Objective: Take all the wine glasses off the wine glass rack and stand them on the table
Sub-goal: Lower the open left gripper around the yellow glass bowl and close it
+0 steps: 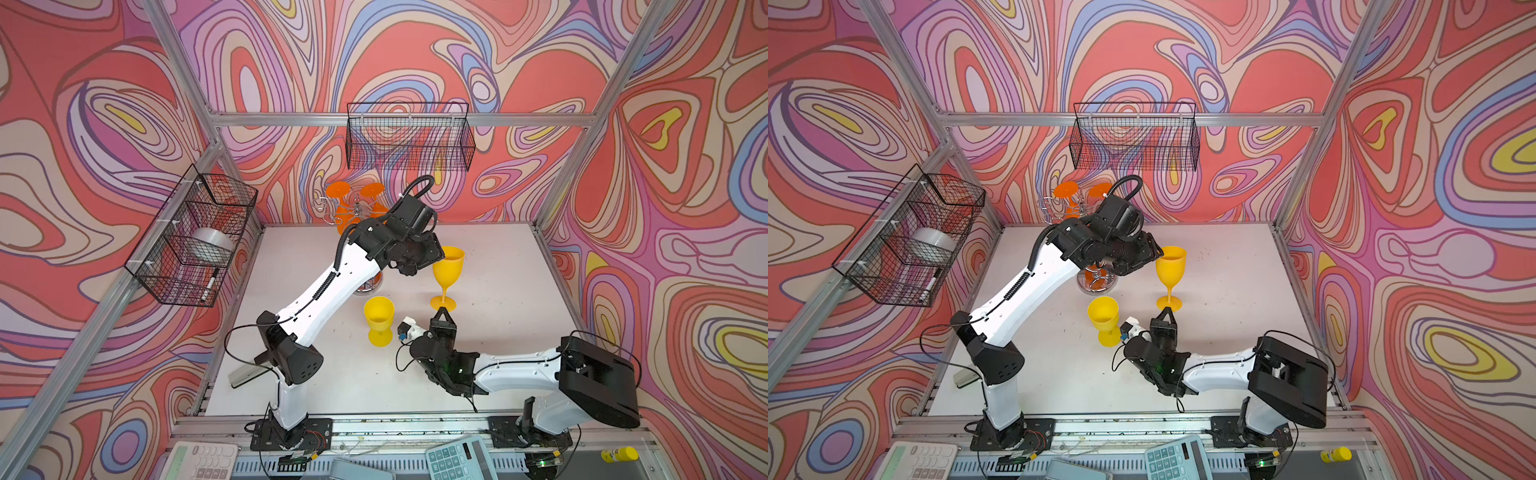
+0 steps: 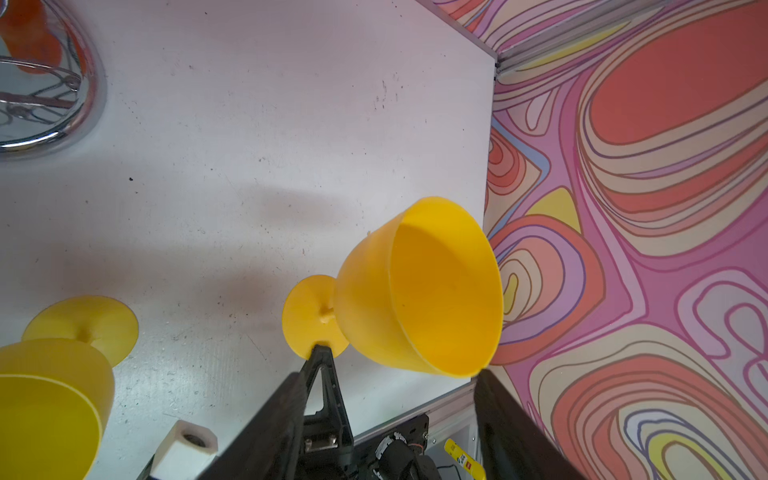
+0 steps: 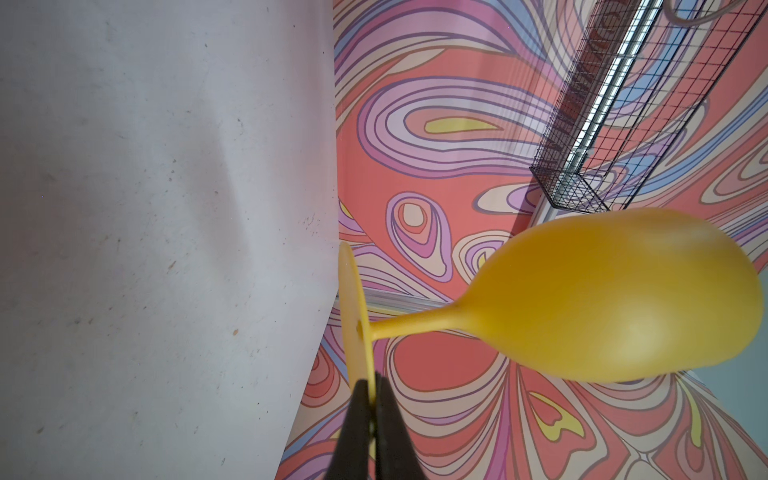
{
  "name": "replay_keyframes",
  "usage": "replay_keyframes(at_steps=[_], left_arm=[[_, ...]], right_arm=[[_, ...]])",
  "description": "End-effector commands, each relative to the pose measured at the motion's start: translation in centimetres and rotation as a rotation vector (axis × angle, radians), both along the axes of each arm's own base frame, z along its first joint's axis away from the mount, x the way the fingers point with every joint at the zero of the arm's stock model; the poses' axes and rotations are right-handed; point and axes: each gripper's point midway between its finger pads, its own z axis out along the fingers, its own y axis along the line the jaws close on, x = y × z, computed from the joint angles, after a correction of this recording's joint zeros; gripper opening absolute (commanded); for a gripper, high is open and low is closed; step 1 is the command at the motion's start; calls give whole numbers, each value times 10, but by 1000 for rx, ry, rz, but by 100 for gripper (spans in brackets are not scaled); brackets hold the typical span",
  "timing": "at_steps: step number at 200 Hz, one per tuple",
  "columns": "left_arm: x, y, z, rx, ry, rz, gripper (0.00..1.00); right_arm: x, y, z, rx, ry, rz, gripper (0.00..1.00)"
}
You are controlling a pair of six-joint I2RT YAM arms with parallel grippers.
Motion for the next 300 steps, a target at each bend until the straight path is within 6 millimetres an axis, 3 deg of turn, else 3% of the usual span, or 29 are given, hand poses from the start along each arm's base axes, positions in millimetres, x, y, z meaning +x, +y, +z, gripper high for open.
replay_keyframes(at_steps=[1, 153, 188, 300], left_arm=[[-2, 13, -9, 56, 59, 84, 67], [2, 9, -31, 42, 162, 142, 56], [2, 15, -35, 41, 193, 178, 47], [-6, 40, -51, 93, 349, 231, 34]], right_arm=[[-3, 2, 0, -1, -20, -3, 0], [-4, 16, -7, -65, -39, 34, 0], [-2, 20, -3, -68, -61, 41, 0], [0, 26, -5, -83, -76, 52, 0]])
